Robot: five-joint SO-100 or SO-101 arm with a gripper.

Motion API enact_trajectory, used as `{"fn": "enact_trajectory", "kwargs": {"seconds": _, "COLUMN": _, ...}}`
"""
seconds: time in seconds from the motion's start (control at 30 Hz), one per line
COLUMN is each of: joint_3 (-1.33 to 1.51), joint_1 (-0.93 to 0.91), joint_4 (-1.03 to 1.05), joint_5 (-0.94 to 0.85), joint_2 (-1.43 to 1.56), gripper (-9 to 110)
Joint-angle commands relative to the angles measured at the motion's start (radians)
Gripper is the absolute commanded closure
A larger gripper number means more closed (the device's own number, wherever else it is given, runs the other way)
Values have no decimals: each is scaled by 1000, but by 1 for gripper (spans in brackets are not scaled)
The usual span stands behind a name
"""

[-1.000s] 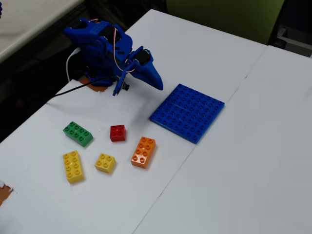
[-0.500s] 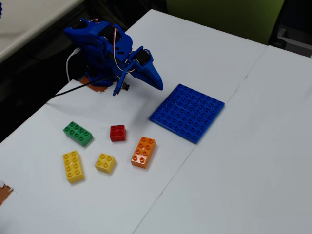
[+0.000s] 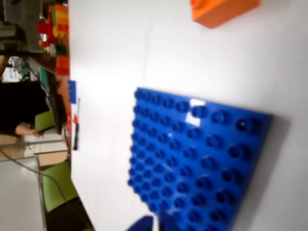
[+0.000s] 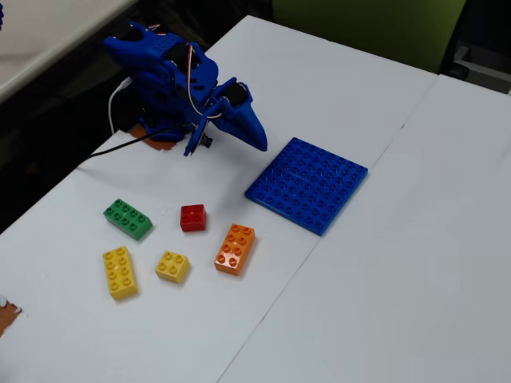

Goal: Pick up the 2x2 yellow block and go up the 8x8 blue block.

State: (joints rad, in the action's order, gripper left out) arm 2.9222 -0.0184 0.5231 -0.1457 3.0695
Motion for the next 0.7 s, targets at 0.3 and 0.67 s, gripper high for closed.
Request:
{"fn": "enact_trajectory", "kwargs": {"seconds": 0.3, "joint_3": -945, "joint_1": -38, "joint_4": 207, "joint_5": -239, "joint_2": -753, "gripper": 101}}
{"fn": "enact_trajectory", "kwargs": {"seconds": 0.67, "joint_3": -1493, "joint_1": -80, "joint_4": 508, "joint_5": -834, "joint_2": -1144, "gripper": 101}}
